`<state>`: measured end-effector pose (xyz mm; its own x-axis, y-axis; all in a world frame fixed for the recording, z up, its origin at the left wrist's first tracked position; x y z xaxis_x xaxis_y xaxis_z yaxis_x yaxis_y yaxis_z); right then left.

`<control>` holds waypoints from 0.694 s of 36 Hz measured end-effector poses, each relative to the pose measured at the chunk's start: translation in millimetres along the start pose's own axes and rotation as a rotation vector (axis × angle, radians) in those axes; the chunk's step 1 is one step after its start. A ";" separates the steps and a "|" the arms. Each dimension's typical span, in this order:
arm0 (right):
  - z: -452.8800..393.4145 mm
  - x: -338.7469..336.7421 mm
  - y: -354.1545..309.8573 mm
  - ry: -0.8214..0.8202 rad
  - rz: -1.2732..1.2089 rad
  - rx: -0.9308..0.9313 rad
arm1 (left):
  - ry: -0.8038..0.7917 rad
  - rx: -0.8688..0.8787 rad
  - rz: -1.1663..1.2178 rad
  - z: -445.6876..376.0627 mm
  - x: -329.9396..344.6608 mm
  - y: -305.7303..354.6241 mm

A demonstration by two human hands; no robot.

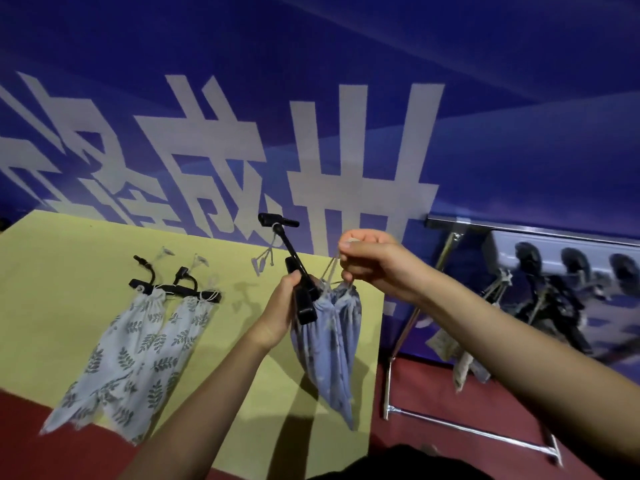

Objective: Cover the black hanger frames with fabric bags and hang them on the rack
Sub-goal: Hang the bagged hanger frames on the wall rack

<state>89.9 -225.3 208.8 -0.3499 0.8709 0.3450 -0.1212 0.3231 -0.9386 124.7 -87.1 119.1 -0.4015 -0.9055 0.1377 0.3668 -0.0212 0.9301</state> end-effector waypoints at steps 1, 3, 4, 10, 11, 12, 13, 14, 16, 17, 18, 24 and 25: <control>6.2 -5.2 -5.1 -0.016 -0.017 0.006 | -0.003 0.000 -0.011 -0.9 9.0 -0.5; 19.0 -16.4 -13.0 -0.039 -0.011 0.006 | -0.016 -0.002 0.002 -5.0 28.7 -1.5; 26.3 -24.0 -15.6 -0.041 0.027 0.002 | -0.021 -0.007 0.027 -8.9 41.4 -3.5; 77.9 -82.0 -20.2 0.080 0.211 -0.008 | -0.033 -0.099 0.125 -27.8 128.2 -33.7; 88.9 -91.7 -18.5 0.102 0.202 -0.003 | -0.039 -0.124 0.126 -29.5 140.5 -41.1; 102.5 -103.3 -16.0 0.121 0.185 0.005 | -0.064 -0.146 0.119 -31.1 157.4 -48.2; 115.8 -112.6 -12.6 0.134 0.164 0.015 | -0.090 -0.171 0.109 -30.4 173.5 -53.9; 129.2 -121.1 -7.9 0.142 0.148 0.027 | -0.102 -0.199 0.088 -30.0 188.0 -61.1; 153.7 -134.9 3.3 0.145 0.150 0.065 | -0.118 -0.244 -0.032 -29.0 208.7 -77.1; 165.4 -141.7 9.0 0.146 0.177 0.091 | -0.124 -0.257 -0.137 -28.0 216.9 -84.0; 177.5 -149.6 14.3 0.150 0.210 0.121 | -0.147 -0.267 -0.259 -28.6 224.9 -91.9; 229.3 -189.2 35.5 0.140 0.153 0.254 | -0.096 -0.025 -0.788 -28.2 258.8 -92.7; 235.2 -194.6 37.3 0.146 0.144 0.265 | -0.048 0.085 -0.821 -29.3 261.0 -92.3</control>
<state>-65.0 -469.8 104.9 -0.2462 0.9509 0.1876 -0.3243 0.1016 -0.9405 10.7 -333.9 59.2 -0.5503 -0.5963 -0.5845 -0.1233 -0.6343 0.7632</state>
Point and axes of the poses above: each hand's wrist, its own z-axis away from the middle knuckle, its own x-axis out of the palm, y = z × x, the point moved 5 cm from there along -z, towards the middle knuckle, and after that the axes turned 4 degrees about -y, right-handed, at the moved point
